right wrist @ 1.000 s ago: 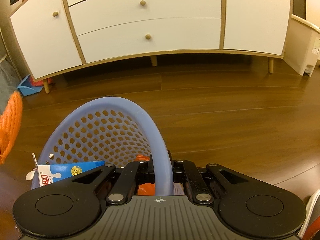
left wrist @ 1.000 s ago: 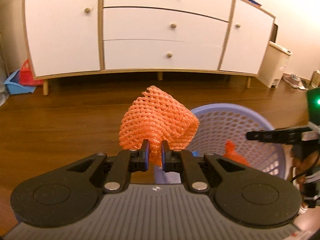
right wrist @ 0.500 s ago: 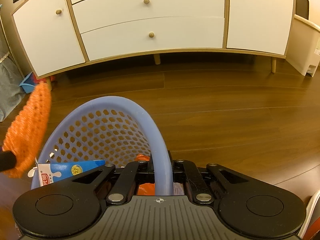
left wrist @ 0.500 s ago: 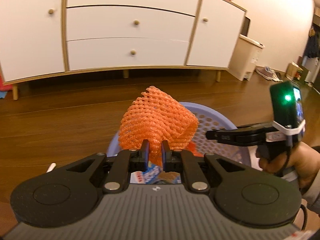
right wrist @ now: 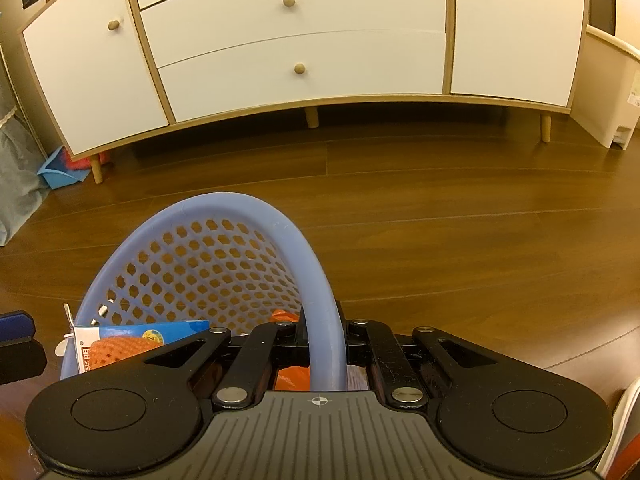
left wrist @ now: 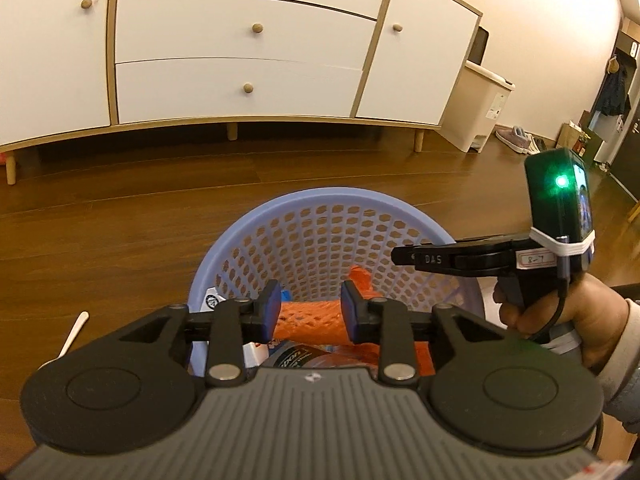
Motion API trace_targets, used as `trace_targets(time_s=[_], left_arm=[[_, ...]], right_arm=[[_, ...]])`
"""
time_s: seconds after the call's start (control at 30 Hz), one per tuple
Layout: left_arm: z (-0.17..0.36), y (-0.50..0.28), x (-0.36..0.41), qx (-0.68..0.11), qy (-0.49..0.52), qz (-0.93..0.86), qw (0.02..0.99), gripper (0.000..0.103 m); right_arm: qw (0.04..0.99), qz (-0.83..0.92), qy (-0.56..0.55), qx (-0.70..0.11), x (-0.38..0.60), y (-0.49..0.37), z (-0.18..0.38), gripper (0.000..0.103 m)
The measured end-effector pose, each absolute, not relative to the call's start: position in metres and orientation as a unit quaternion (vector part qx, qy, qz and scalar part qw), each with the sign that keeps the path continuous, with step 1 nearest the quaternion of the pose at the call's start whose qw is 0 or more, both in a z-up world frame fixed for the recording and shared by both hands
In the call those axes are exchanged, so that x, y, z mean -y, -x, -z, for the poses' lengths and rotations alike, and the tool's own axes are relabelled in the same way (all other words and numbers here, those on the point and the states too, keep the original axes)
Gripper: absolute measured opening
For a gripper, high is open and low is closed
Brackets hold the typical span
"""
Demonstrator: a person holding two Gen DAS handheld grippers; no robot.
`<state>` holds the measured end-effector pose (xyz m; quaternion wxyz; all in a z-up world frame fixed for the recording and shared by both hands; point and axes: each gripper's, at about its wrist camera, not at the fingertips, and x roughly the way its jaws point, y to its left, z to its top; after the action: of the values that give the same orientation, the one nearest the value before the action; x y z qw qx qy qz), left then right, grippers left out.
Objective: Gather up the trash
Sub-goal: 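Carry the orange net with the left tool and release it into the wastebasket, then move the left tool toward the white plastic spoon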
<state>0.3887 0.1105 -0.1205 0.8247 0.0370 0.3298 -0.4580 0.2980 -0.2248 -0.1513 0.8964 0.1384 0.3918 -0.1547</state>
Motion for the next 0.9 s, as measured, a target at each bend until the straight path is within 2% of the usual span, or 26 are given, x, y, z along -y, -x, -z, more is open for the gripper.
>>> trace_targets(time_s=[0.9], left_arm=[[0.137, -0.424, -0.182, -0.358, -0.007, 0.354, 0.864, 0.029]], right_arm=[[0.888, 0.179, -0.129, -0.403, 0.224, -0.305, 0.15, 0.003]])
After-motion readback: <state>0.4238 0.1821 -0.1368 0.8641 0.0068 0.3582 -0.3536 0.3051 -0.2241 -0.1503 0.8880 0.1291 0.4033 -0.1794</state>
